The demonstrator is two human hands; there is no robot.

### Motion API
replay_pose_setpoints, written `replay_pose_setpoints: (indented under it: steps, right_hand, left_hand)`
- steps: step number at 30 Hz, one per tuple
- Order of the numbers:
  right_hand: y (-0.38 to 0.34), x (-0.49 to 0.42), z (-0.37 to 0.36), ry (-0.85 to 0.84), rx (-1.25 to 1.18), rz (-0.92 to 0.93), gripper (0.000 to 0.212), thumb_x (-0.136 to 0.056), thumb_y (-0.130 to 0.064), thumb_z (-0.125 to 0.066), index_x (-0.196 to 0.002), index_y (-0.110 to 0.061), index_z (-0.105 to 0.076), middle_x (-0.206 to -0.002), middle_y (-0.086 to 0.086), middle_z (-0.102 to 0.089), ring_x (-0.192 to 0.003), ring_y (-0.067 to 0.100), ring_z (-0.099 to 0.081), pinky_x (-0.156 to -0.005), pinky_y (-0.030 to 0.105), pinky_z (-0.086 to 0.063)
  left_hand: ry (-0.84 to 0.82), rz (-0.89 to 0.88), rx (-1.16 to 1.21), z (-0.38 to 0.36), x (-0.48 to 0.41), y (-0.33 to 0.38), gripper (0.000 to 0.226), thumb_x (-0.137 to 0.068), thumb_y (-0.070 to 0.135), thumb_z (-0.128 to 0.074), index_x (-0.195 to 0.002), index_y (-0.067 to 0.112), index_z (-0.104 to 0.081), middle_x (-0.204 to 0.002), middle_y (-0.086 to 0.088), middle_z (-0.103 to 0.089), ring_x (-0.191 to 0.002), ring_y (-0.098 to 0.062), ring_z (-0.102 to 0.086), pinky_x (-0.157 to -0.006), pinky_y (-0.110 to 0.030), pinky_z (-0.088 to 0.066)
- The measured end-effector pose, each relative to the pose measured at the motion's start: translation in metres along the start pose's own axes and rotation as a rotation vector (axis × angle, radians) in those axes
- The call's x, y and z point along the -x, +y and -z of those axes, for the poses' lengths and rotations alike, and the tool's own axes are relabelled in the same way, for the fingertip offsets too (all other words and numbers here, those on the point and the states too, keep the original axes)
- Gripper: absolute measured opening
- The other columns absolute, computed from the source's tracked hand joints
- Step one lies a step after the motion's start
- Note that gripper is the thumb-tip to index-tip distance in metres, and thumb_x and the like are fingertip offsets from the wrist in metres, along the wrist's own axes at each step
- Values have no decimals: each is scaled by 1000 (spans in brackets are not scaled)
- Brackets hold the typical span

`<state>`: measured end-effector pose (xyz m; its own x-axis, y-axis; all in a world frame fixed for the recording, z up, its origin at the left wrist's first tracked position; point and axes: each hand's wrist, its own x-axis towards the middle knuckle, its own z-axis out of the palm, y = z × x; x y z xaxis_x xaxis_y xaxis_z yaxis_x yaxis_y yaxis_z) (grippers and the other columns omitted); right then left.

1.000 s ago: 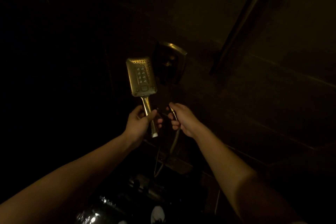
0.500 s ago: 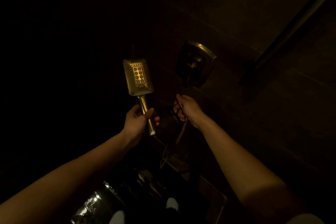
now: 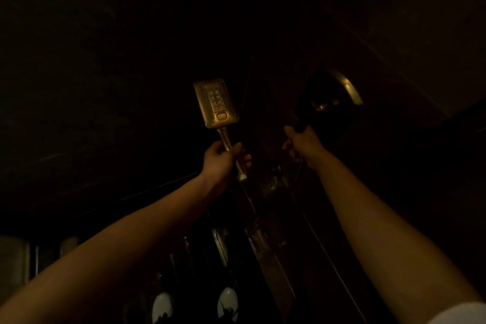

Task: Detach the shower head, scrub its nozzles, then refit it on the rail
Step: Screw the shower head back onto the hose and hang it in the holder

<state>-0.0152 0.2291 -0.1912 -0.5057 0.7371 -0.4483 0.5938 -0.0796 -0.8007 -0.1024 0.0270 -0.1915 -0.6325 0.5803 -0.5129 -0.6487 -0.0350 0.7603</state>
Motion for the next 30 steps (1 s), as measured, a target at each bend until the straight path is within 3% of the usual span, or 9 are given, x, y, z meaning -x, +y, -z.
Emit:
replay_pose_setpoints:
  steps: [2, 4, 7, 11, 12, 14, 16, 23, 30]
  right_hand:
    - [5, -10, 1, 54, -41, -17, 64, -99, -37, -50, -148, -13, -18, -73, 7, -58, -48, 15, -45, -42, 25, -37]
    - [10, -17, 0, 73, -53, -55, 69, -98, -38, -50, -150, -14, -11, -77, 6, -54, -50, 15, -44, -44, 26, -36]
    - [15, -27, -6, 24, 18, -100, 85, -98, -42, -49, -153, -20, 12, -104, 9, -50, -58, 16, -48, -45, 27, -38]
    - [20, -42, -13, 30, 27, -118, 88, -98, -40, -51, -153, -17, 14, -135, 14, -47, -68, 17, -45, -50, 30, -41]
    - [20, -43, -15, 38, 28, -118, 88, -98, -39, -51, -153, -15, 13, -146, 16, -41, -73, 19, -48, -56, 33, -46]
    - [20, -43, -15, 55, 49, -106, 84, -99, -38, -49, -153, -11, 10, -156, 20, -27, -111, 34, -53, -86, 47, -52]
    - [20, -44, -14, 65, 59, -99, 83, -100, -37, -47, -153, -8, 10, -159, 19, -19, -138, 40, -34, -107, 52, -40]
    - [18, -40, -19, 73, 16, -134, 86, -99, -38, -49, -152, -12, 14, -159, 18, -20, -138, 40, -35, -107, 54, -40]
    - [12, -32, -21, 59, 33, -111, 79, -99, -42, -47, -152, -5, -1, -154, 18, -27, -133, 38, -40, -104, 50, -44]
  left_hand:
    - [1, -5, -2, -1, -1, 0, 37, -97, 10, -56, -133, 4, -45, -103, -16, -63, -84, -25, -69, -76, -39, -61]
    - [8, -9, -1, -1, -4, 0, 38, -97, 10, -56, -133, 5, -45, -104, -16, -63, -84, -25, -69, -75, -38, -61]
    - [18, -12, 9, -4, -8, -1, 39, -97, 12, -57, -133, 6, -46, -107, -17, -63, -84, -25, -71, -74, -39, -61]
    - [11, -7, 11, -13, -13, -4, 35, -97, 12, -57, -130, 7, -48, -109, -18, -63, -87, -27, -70, -77, -40, -60]
    - [6, -9, 6, -14, -13, -5, 35, -97, 12, -57, -130, 6, -48, -109, -19, -63, -87, -27, -70, -77, -40, -60]
    - [4, -12, -4, -15, -14, -5, 35, -97, 12, -57, -130, 5, -48, -109, -20, -63, -88, -28, -70, -76, -39, -60]
    - [7, -19, -3, -15, -14, -5, 36, -96, 12, -58, -130, 6, -47, -109, -19, -64, -88, -28, -71, -75, -38, -60]
    - [-3, -25, 7, -17, -14, -2, 34, -97, 12, -57, -130, 9, -47, -110, -18, -64, -90, -28, -70, -78, -39, -60]
    - [3, -25, -4, -16, -20, 0, 38, -96, 13, -58, -132, 9, -46, -110, -18, -65, -87, -27, -72, -72, -36, -59]
